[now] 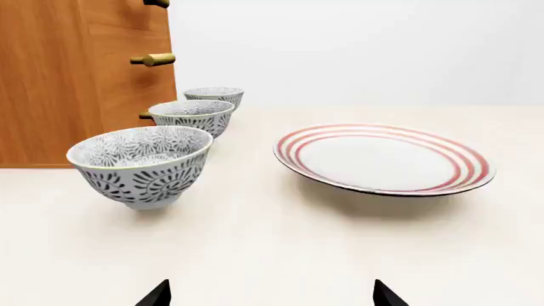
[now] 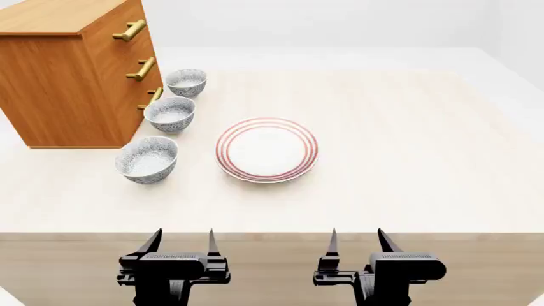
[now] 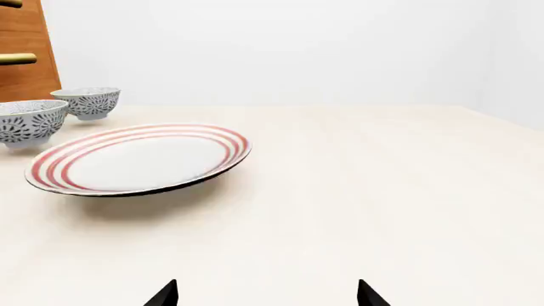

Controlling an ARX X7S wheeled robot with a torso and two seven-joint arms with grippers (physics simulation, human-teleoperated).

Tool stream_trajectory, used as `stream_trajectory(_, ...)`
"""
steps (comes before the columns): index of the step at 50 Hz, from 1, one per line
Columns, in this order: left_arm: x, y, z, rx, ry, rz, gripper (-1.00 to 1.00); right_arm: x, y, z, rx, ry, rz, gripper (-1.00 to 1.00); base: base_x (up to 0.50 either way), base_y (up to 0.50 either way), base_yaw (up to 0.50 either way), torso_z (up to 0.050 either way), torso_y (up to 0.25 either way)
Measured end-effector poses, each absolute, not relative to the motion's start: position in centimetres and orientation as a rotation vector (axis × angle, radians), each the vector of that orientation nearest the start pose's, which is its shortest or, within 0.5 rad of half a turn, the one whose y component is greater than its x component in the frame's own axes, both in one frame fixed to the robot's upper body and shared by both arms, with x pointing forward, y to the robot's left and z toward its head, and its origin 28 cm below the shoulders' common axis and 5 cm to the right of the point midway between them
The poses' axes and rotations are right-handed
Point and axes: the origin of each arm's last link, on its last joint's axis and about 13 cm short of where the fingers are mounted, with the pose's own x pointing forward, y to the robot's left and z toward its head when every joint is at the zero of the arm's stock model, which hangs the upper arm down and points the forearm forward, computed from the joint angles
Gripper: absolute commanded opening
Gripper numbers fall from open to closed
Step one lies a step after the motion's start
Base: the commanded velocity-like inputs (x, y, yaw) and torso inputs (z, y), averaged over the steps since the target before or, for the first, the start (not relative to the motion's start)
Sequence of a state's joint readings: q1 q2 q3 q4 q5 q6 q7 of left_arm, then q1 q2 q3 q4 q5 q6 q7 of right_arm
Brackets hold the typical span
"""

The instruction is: Put the bowl in the middle on the plate.

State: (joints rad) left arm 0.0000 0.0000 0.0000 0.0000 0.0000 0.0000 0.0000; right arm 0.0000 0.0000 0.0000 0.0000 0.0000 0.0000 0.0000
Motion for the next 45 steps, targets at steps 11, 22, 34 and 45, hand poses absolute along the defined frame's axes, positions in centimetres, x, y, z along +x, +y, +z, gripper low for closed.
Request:
stream_trajectory(11,21.0,20.5,1.2,0.010,0.001,-0.005,1.00,21.0,-9.7,1.3,0.002,-0.006,0.007,1.00,0.00,0.00,0.00,0.000,0.000)
stream_trajectory(22,21.3,20.6,3.1,0.023,-0.012,-0.017,1.00,21.3,-9.9,3.4,0.003,0.004,0.028,1.00,0.00,0.00,0.00,0.000,0.000)
stream_trajectory(34,23.2,20.9,9.5,0.021,-0.062,-0.033,1.00,22.6,-10.7,9.1,-0.025,-0.007,0.045,1.00,0.00,0.00,0.00,0.000,0.000)
stream_trajectory(45,23.5,21.0,11.3,0.027,-0.076,-0.040,1.00,22.5,-11.0,11.0,-0.023,-0.015,0.064,1.00,0.43,0.00,0.00,0.000,0.000)
